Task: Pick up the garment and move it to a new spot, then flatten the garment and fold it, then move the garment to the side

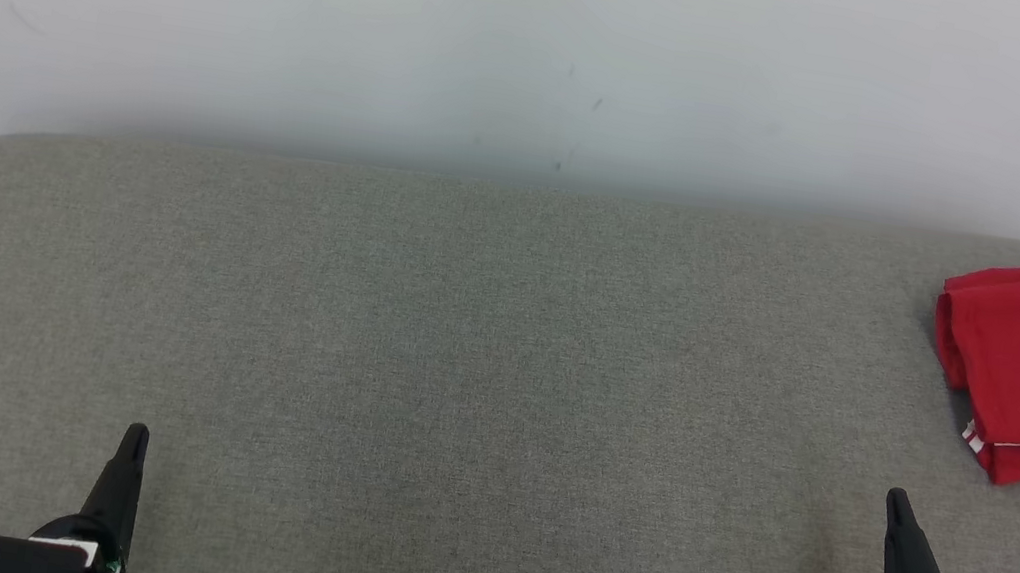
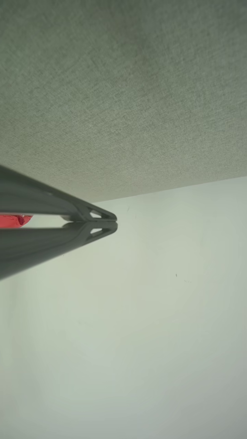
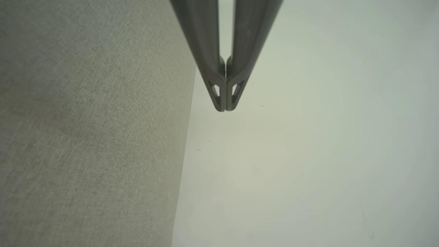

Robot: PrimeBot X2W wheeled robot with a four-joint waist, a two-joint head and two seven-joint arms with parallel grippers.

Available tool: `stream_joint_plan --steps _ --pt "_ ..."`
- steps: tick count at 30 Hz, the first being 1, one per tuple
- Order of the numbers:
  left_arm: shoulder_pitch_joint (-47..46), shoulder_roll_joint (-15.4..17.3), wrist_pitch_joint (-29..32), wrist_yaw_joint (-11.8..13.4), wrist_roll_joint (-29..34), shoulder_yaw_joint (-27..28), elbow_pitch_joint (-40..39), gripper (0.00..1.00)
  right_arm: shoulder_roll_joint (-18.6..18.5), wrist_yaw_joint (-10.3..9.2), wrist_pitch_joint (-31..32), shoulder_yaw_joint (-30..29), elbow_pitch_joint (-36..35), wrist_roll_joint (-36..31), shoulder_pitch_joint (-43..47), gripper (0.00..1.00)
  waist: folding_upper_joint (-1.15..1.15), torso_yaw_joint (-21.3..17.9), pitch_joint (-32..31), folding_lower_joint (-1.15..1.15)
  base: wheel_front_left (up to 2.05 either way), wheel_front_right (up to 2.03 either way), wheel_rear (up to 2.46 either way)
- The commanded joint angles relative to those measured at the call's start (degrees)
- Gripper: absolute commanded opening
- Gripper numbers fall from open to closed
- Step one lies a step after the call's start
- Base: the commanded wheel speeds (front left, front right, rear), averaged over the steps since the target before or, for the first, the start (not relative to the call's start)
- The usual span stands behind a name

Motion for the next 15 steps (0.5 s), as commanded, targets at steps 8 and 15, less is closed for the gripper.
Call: stream_joint_plan --steps 8,15 --pt "-0.7 0.1 0.7 -0.2 -2.6 0.3 0.2 0.0 0.2 -0.12 0.6 -0.4 0.1 2.2 -0.6 0.0 0.0 0.0 0.0 0.0 0.0 0.0 0.0" --pt "-0.7 0.1 0.7 -0.2 -2.6 0.3 0.2 0.0 0.2 -0.12 0.6 -0.4 0.1 2.1 -0.6 0.0 0.0 0.0 0.0 0.0 0.0 0.0 0.0"
